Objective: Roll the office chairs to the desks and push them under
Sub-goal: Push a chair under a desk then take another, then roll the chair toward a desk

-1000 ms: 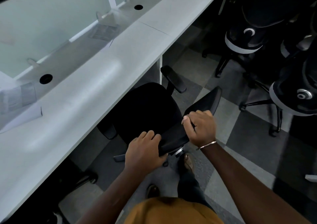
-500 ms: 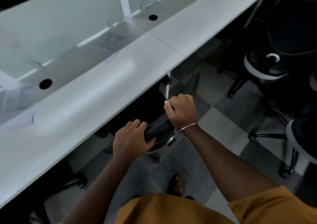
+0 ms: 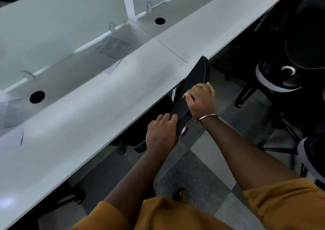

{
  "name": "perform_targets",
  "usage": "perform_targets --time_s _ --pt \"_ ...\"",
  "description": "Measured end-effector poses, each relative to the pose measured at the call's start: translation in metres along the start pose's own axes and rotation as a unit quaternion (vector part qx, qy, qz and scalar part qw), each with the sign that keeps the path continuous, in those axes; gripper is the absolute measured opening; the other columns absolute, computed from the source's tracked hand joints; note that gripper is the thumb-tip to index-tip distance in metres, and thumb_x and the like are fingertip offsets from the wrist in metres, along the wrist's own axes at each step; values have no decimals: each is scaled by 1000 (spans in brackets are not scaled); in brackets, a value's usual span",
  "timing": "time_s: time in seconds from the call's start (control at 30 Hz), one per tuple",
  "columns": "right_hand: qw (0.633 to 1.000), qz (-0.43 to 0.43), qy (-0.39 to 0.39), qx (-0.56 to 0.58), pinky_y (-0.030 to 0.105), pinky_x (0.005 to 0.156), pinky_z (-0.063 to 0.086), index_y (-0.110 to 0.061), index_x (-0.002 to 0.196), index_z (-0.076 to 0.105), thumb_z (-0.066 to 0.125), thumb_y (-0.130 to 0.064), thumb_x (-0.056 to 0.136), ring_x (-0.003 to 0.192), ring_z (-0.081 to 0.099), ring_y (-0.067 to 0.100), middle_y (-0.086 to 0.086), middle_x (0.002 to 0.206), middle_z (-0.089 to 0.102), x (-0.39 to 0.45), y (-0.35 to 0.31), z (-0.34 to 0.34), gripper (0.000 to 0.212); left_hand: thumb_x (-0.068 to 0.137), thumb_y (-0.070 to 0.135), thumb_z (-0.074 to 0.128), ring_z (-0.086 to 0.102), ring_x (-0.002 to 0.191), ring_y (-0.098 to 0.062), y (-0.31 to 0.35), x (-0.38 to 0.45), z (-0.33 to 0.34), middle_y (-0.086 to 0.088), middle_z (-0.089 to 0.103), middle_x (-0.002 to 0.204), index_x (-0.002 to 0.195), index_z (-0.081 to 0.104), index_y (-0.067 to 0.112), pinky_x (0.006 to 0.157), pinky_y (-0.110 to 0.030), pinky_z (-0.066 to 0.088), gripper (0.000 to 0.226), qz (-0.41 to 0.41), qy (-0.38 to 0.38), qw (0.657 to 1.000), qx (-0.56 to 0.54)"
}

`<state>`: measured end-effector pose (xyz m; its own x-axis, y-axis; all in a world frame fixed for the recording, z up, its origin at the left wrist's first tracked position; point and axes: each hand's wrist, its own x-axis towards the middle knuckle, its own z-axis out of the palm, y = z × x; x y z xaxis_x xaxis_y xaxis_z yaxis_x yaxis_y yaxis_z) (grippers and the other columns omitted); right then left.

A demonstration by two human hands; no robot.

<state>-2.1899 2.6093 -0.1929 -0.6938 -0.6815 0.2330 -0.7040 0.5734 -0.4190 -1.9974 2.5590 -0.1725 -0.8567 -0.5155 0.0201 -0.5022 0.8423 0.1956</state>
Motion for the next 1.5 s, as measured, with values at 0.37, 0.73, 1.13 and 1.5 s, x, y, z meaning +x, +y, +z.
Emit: perform_targets --time_s 0.37,0.73,1.13,1.5 --pt "990 44 18 129 52 121 32 -13 93 75 38 -13 84 150 33 20 2 107 71 -7 -14 0 38 83 20 63 58 86 -26 -22 2 -9 1 56 88 101 53 22 56 -35 38 21 63 -38 994 -83" --pt "980 64 93 162 51 117 35 -16 86 74 40 -14 83 149 33 21 -4 101 69 -87 -64 3 35 80 26 61 57 89 -23 -67 -57 -20 6 55 91 109 52 24 63 -39 53 31 127 -113 982 -88" --pt "974 92 136 159 54 116 35 -16 82 73 39 -14 84 148 37 19 -5 96 69 -134 -71 1 34 85 39 59 58 95 -18 -69 -87 -29 9 57 98 121 54 26 66 -34 51 39 169 -145 972 -74" --pt "975 107 32 191 57 128 12 -25 161 35 39 -35 111 159 -7 12 -8 174 5 -181 -61 -12 51 82 42 72 57 115 -23 -54 -100 -22 4 51 127 140 46 27 85 -39 54 65 135 -110 980 -94"
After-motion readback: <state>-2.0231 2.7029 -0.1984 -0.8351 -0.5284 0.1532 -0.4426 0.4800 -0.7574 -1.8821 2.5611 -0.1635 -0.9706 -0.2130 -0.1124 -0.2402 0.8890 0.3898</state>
